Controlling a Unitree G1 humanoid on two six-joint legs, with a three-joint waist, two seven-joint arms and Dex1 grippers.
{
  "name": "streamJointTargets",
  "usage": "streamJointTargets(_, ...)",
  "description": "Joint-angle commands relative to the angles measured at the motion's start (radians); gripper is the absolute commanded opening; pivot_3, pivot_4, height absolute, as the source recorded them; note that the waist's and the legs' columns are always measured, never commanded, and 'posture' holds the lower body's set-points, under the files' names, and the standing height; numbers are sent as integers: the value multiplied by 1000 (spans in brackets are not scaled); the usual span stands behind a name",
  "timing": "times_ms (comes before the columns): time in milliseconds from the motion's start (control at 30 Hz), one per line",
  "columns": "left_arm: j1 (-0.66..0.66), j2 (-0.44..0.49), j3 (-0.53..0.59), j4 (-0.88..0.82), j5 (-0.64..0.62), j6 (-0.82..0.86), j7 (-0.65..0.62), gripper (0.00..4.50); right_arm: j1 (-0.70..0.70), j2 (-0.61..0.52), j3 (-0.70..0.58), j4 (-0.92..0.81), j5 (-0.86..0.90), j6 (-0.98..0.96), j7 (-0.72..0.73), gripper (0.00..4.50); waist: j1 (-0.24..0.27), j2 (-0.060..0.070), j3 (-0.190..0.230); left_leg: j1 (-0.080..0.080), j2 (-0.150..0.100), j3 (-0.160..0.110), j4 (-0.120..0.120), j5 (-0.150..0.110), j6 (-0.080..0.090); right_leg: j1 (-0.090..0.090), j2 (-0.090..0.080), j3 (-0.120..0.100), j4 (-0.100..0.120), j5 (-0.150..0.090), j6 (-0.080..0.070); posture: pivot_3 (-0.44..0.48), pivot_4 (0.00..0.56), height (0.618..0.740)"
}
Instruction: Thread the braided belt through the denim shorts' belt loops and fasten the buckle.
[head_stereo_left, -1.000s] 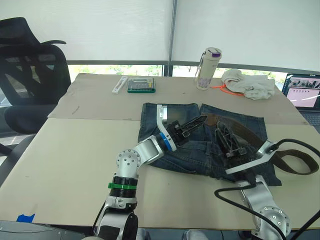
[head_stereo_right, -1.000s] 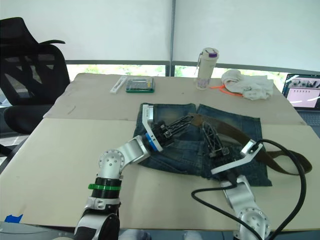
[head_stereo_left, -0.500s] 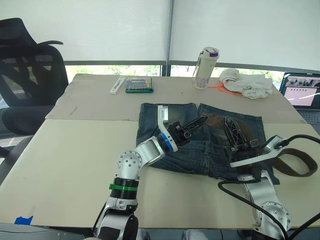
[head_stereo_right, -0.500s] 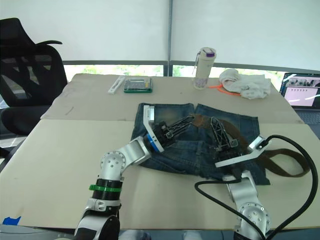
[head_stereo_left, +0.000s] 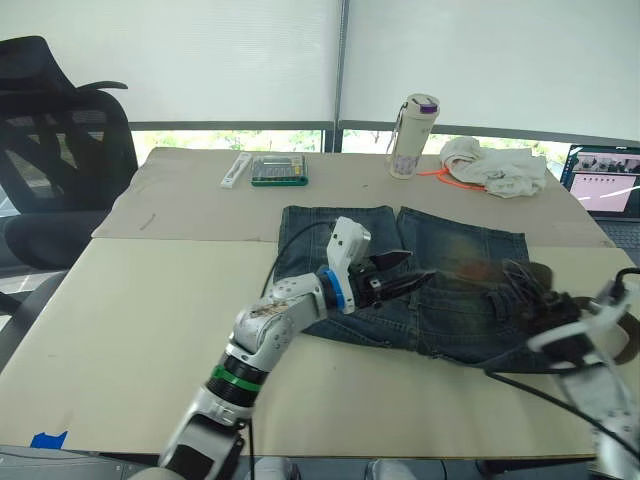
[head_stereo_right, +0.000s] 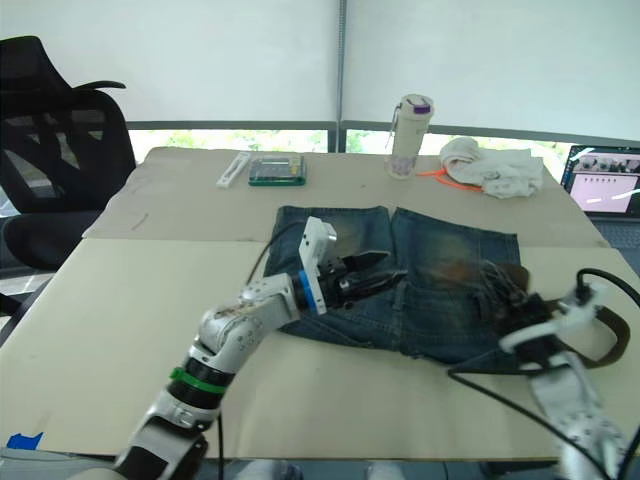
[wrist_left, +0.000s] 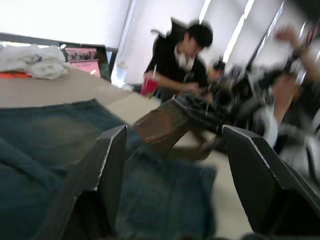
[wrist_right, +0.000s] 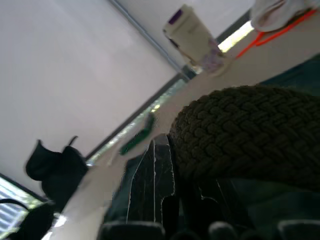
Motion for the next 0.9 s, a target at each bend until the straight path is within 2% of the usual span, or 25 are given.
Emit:
streamJointTargets(33, -43, 46, -63, -16, 125, -88, -89, 3012, -11, -66, -54, 70, -47, 12, 51, 0, -1, 0, 0, 0, 1, 0, 0, 0, 0, 0, 0, 0, 0, 0, 0, 0, 150, 737)
streamJointTargets(133, -62, 103, -86, -26, 180, -87, -144, 3012, -24, -139, -73, 202, -124, 15, 90, 0, -2, 0, 0, 0, 1, 0, -1, 0, 0, 0, 0, 0, 0, 0, 0, 0, 150, 737)
streamJointTargets(233, -69, 133, -82, -57, 183, -61, -187, 3012, -42, -206, -73, 310, -176, 35, 160, 0, -2, 1, 0, 0, 1, 0, -1, 0, 0, 0, 0, 1, 0, 0, 0, 0, 150, 737)
streamJointTargets(400, -63, 155, -64, -103, 163, -21, -239, 3012, -70, -265, -45, 378, -240, 88, 241, 0, -2, 1, 0, 0, 2, 0, -1, 0, 1, 0, 0, 1, 0, 0, 1, 0, 150, 737)
streamJointTargets(600, -62, 157, -41, -119, 164, 4, -258, 3012, -128, -241, -76, 386, -237, 136, 267, 0, -2, 1, 0, 0, 2, 0, -1, 0, 1, 0, 0, 1, 0, 0, 1, 0, 150, 737)
streamJointTargets(900, -71, 149, -30, -101, 189, -15, -271, 3012, -122, -214, -52, 378, -326, 143, 277, 0, 2, 1, 0, 0, 2, 0, 0, 0, 1, 0, 0, 0, 0, 0, 1, 0, 150, 737)
